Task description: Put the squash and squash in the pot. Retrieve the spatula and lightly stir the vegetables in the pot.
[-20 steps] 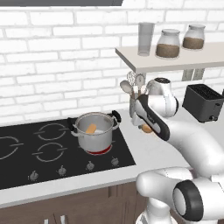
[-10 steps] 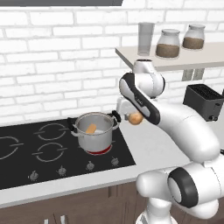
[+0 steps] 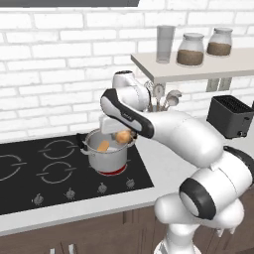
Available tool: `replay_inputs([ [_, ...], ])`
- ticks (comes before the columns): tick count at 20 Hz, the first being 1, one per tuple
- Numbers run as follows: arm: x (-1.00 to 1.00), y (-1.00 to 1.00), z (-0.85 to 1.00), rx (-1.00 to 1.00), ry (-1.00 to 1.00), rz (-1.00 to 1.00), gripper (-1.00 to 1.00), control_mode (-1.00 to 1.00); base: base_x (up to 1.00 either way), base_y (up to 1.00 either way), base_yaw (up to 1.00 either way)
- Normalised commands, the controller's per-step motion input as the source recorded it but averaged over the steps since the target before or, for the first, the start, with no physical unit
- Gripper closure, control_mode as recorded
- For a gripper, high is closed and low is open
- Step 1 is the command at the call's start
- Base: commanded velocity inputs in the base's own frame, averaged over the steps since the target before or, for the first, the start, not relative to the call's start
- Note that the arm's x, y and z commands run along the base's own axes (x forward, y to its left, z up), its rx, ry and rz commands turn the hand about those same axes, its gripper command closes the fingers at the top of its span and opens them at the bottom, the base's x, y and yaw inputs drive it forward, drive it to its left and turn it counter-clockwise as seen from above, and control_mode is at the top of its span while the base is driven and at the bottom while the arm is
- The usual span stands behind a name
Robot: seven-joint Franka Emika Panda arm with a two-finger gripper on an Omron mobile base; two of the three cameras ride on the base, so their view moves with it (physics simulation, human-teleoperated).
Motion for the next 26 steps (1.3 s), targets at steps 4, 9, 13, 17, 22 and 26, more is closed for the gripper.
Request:
replay_inputs([
  [4, 0.49, 0.58, -0.35, -0.04, -0.01, -0.06, 1.0, -1.0, 0.0, 0.0, 0.0],
  [9, 0.58, 0.3, -0.32, -0.03, -0.01, -0.12, 1.0, -1.0, 0.0, 0.0, 0.0],
  [13, 0.5, 0.03, -0.41, -0.09, -0.06, -0.16, 1.0, -1.0, 0.0, 0.0, 0.0],
  [17, 0.44, 0.0, -0.44, -0.11, -0.05, -0.18, 1.0, -1.0, 0.0, 0.0, 0.0],
  [22, 0.19, 0.0, -0.32, -0.07, -0.05, -0.16, 1.0, -1.0, 0.0, 0.0, 0.0],
  [26, 0.0, -0.14, -0.03, -0.01, -0.02, -0.15, -1.0, -1.0, 0.0, 0.0, 0.0],
])
